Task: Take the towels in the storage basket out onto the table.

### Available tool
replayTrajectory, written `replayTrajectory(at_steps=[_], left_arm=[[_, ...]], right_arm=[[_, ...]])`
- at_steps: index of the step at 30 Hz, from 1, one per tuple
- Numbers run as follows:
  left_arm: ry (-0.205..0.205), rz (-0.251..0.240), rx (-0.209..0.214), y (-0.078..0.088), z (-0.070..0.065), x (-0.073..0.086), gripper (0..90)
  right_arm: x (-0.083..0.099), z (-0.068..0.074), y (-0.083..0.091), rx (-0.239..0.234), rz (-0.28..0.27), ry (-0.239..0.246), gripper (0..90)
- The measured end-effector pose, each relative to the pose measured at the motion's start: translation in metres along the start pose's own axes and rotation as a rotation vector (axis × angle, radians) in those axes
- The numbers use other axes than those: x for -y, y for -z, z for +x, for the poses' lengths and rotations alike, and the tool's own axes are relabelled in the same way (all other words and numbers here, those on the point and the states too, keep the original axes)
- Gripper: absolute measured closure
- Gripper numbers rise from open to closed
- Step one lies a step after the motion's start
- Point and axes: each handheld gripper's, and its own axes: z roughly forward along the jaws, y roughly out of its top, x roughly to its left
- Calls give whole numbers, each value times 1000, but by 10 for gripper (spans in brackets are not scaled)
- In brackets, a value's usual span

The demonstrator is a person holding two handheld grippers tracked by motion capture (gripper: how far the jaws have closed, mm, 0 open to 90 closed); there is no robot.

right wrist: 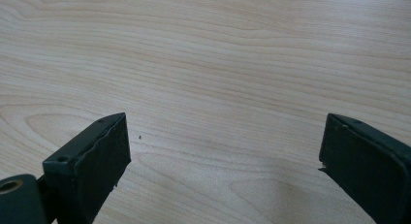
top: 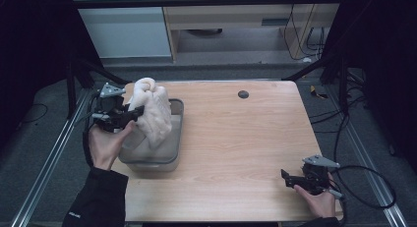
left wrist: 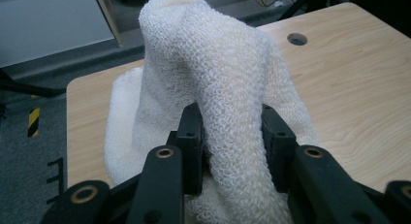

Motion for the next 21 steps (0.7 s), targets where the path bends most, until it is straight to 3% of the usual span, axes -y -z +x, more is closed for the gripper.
replayTrajectory(at_steps=[21], left_arm=[[-15,-49,42,24,-13,-28,668]], right_arm=[[0,0,0,3,-1,-1,42]])
